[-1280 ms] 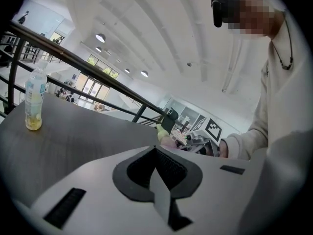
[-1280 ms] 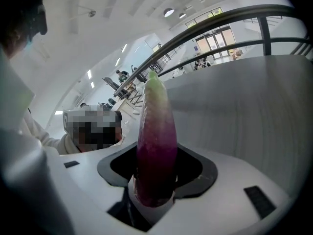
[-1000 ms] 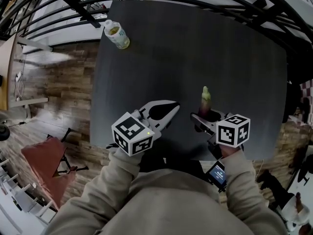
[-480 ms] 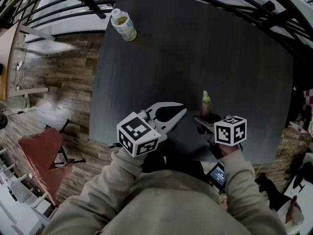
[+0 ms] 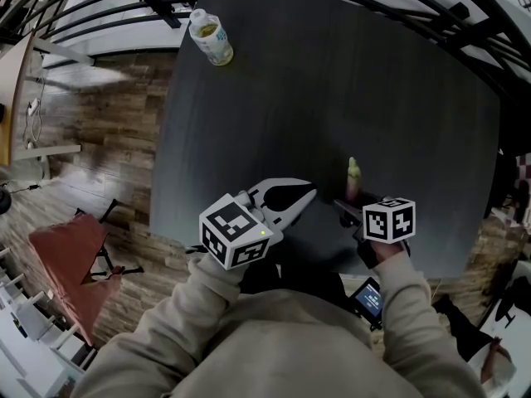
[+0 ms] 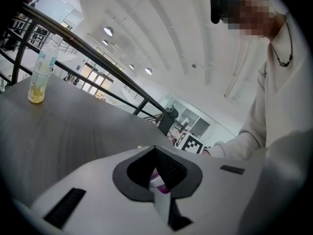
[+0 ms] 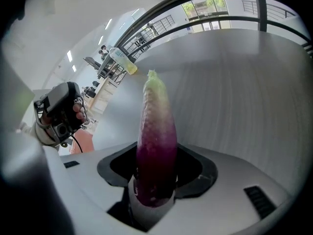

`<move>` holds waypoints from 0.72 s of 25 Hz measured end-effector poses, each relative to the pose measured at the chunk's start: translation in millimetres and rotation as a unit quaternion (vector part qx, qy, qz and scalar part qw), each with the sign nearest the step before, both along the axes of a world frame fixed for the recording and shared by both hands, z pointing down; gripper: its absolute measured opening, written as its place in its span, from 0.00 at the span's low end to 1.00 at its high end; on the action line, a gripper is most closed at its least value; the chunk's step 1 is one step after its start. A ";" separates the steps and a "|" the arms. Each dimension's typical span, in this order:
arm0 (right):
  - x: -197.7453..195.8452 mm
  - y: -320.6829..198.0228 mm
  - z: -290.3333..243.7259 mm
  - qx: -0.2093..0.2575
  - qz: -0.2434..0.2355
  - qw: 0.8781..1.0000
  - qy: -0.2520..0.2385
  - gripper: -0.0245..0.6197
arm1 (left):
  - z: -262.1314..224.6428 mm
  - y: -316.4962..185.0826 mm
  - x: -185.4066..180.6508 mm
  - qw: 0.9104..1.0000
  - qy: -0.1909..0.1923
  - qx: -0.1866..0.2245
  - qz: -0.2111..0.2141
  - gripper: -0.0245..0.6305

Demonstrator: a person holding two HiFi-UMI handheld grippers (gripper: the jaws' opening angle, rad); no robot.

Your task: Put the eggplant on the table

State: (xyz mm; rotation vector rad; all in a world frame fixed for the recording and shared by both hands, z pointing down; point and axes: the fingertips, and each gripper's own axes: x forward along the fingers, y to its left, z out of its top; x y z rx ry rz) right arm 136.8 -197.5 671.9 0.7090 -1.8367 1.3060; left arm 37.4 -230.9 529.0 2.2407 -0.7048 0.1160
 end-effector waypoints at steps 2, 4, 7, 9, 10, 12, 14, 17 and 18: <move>2.2 1.7 3.7 -0.001 -0.002 1.000 0.011 0.38 | -0.9 0.3 2.0 1.000 0.001 0.001 0.002 0.04; 3.4 4.2 8.2 -0.007 -0.002 1.000 0.021 0.38 | -1.5 0.5 3.6 1.000 0.002 0.001 0.005 0.04; 5.0 7.5 13.6 -0.012 -0.001 0.999 0.030 0.38 | -2.1 2.0 3.5 1.000 0.001 0.001 0.006 0.04; 10.4 6.7 14.0 -0.005 -0.004 0.999 0.044 0.38 | -1.6 3.5 2.7 1.000 -0.003 0.002 0.007 0.04; 14.1 5.9 14.6 0.002 -0.007 0.998 0.055 0.38 | -0.4 4.2 1.3 1.000 -0.006 0.002 0.007 0.04; 19.2 6.7 18.5 0.008 -0.017 0.997 0.075 0.38 | 3.4 5.2 -3.8 1.000 -0.010 -0.001 0.003 0.04; 21.6 9.3 23.1 0.003 -0.018 0.996 0.082 0.38 | 5.7 4.7 -7.3 1.000 -0.011 -0.004 -0.001 0.04; 23.1 11.4 26.4 -0.002 -0.011 0.996 0.087 0.38 | 3.9 3.9 -7.2 1.000 -0.010 -0.002 0.000 0.04; 23.5 11.2 27.1 -0.001 -0.010 0.996 0.090 0.38 | 3.5 4.0 -6.9 1.000 -0.009 -0.002 0.001 0.04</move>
